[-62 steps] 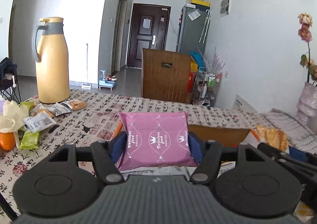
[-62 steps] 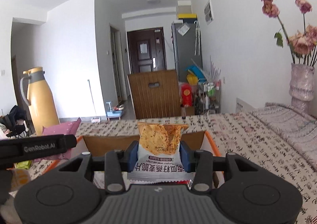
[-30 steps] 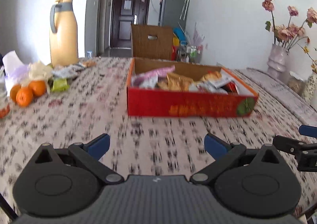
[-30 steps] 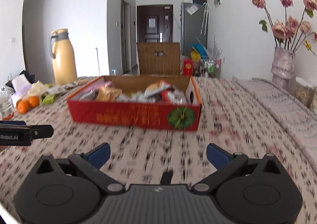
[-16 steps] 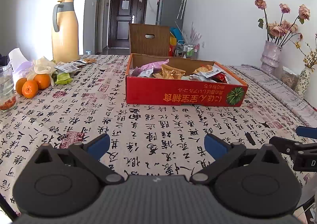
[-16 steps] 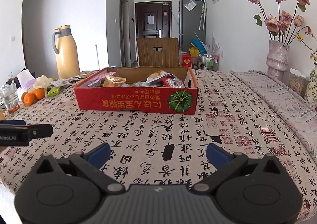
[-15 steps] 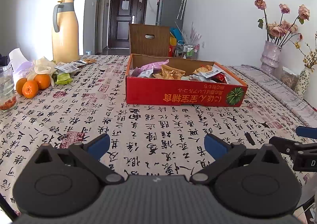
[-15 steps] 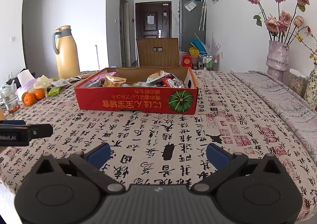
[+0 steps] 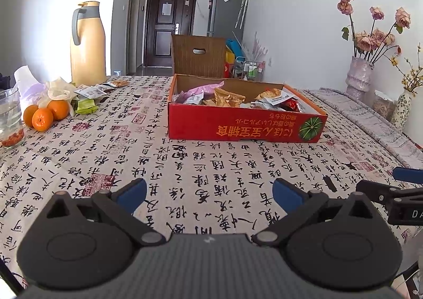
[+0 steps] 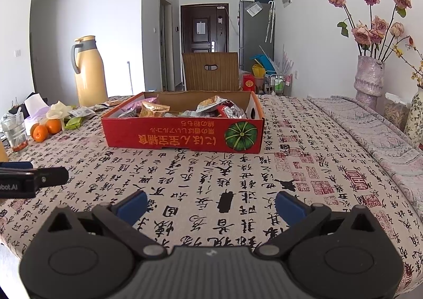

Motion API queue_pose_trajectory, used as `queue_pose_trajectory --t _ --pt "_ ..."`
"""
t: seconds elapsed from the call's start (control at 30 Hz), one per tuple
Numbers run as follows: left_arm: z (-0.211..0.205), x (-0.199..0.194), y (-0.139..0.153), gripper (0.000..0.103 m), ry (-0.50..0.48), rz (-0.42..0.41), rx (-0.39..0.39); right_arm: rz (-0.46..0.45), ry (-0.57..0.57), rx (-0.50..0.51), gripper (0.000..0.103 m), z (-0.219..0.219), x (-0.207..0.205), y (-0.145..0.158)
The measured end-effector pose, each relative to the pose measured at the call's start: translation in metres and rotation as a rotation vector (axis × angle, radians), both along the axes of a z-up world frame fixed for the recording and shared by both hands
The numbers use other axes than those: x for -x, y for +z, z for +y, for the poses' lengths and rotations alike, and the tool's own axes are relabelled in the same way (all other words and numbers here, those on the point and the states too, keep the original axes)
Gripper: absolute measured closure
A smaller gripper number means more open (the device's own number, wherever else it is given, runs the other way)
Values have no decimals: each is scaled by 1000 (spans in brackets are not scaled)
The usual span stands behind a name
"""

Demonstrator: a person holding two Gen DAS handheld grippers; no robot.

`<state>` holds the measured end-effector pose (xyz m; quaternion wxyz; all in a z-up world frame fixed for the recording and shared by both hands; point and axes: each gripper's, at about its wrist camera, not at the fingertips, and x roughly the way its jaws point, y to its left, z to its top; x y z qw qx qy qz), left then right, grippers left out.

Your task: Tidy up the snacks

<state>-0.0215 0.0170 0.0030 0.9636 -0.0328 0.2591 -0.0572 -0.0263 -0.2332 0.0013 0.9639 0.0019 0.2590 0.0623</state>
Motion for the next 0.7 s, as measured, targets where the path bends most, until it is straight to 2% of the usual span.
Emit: queue_pose_trajectory --t 0.7 --pt "0 1 -1 0 -11 -1 4 11 -2 3 0 -1 -2 -4"
